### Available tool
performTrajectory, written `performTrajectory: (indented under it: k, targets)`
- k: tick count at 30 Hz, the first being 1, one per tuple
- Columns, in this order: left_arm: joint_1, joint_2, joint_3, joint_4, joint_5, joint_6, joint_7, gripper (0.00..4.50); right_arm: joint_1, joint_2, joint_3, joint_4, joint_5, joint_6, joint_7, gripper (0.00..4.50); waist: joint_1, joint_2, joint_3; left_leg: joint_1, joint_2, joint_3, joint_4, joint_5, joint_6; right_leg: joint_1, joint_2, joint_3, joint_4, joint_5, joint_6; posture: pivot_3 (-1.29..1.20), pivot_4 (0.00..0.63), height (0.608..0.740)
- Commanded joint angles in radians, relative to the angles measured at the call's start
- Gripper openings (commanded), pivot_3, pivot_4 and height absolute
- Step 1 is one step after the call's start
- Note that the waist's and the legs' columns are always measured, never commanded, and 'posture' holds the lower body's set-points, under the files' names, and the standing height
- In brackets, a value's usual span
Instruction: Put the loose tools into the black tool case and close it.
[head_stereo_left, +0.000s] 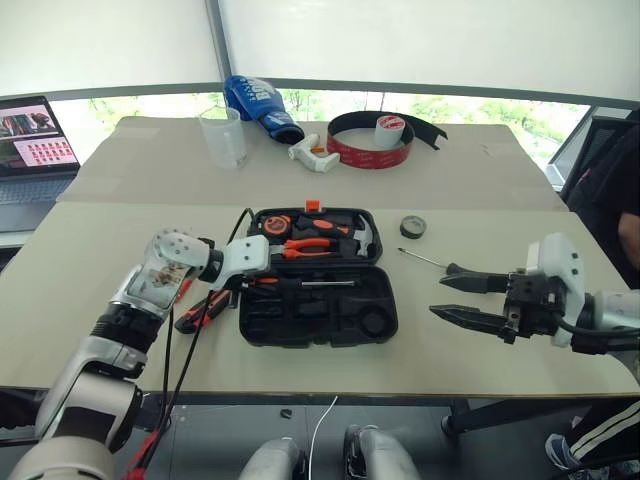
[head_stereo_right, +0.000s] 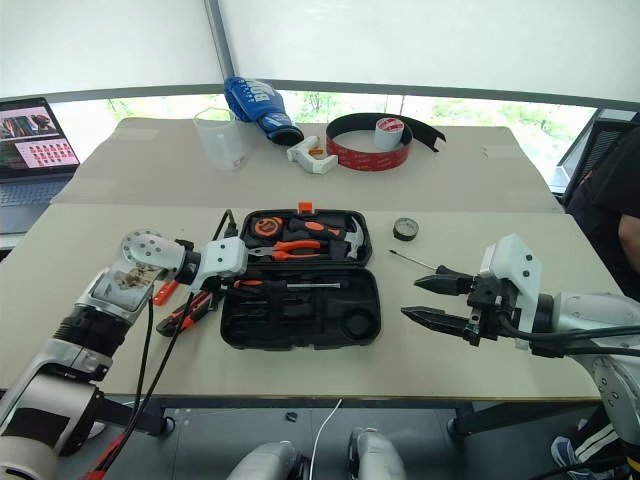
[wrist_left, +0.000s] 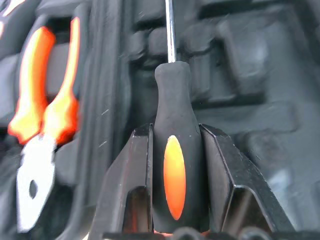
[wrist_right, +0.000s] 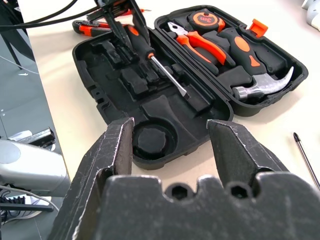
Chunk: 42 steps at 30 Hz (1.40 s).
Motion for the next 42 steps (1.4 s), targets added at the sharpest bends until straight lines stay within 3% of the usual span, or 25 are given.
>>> performTrajectory:
  k: [1, 8, 10, 15, 18, 21, 29, 42]
  targets:
    - [-0.028, -0.007, 0.023, 0.014, 0.004, -0.008, 0.004, 0.91, 0.003, 0.005, -0.035, -0.027, 0.002, -0.022, -0.009, 3.29, 0.000, 0.000, 0.000, 0.000, 0.000, 0.000, 0.000, 0.000, 0.001, 0.000, 0.000, 0.000, 0.000, 0.000, 0.000, 0.00, 0.150, 0.730]
    - [-0.043, -0.026, 0.028, 0.041, 0.005, -0.016, -0.012, 0.91, -0.010, 0.017, -0.024, -0.026, 0.004, -0.020, -0.024, 3.29, 0.000, 0.000, 0.000, -0.002, 0.000, 0.000, 0.002, -0.002, 0.003, -0.001, 0.000, -0.001, 0.000, 0.000, 0.000, 0.00, 0.150, 0.730]
    - [-0.054, -0.037, 0.033, 0.051, 0.002, -0.010, -0.006, 1.92, -0.012, 0.019, -0.022, -0.028, 0.005, -0.020, -0.028, 3.29, 0.000, 0.000, 0.000, -0.002, 0.000, 0.000, 0.002, -0.002, 0.002, -0.001, 0.000, -0.001, -0.001, 0.000, 0.000, 0.00, 0.150, 0.730]
    - [-0.078, -0.046, 0.068, 0.002, -0.043, 0.062, -0.025, 3.62, -0.001, 0.018, -0.032, -0.039, 0.014, -0.014, -0.028, 3.29, 0.005, 0.000, 0.000, -0.003, 0.000, -0.001, 0.004, -0.005, -0.003, -0.001, 0.000, -0.001, 0.000, 0.000, 0.000, 0.00, 0.150, 0.730]
    - [-0.094, -0.053, 0.090, -0.036, -0.079, 0.123, -0.037, 3.81, 0.011, 0.022, -0.035, -0.044, 0.016, -0.013, -0.031, 3.29, 0.003, 0.000, 0.000, -0.004, 0.000, -0.001, 0.007, -0.005, -0.003, -0.001, 0.000, -0.001, 0.000, 0.001, 0.001, 0.00, 0.150, 0.730]
    - [-0.096, -0.060, 0.088, -0.044, -0.083, 0.132, -0.041, 3.10, 0.015, 0.027, -0.032, -0.049, 0.018, -0.013, -0.037, 3.29, 0.003, 0.000, 0.000, -0.005, 0.000, -0.001, 0.008, -0.004, -0.003, -0.001, 0.000, -0.001, 0.000, 0.001, 0.002, 0.00, 0.150, 0.730]
    - [-0.092, -0.102, 0.038, 0.035, -0.022, 0.069, -0.025, 0.12, 0.007, 0.035, -0.026, -0.051, 0.019, -0.012, -0.051, 3.29, 0.002, 0.000, 0.000, -0.005, 0.000, -0.001, 0.009, -0.003, -0.001, -0.001, 0.000, -0.001, 0.001, 0.001, 0.002, 0.00, 0.150, 0.730]
    - [-0.083, -0.153, -0.064, 0.161, 0.142, -0.082, 0.050, 0.04, 0.021, 0.053, -0.030, -0.074, 0.033, 0.001, -0.085, 3.29, 0.009, 0.001, -0.001, -0.004, 0.000, -0.001, 0.010, -0.004, -0.002, 0.001, 0.000, -0.001, 0.001, 0.002, 0.003, 0.00, 0.150, 0.730]
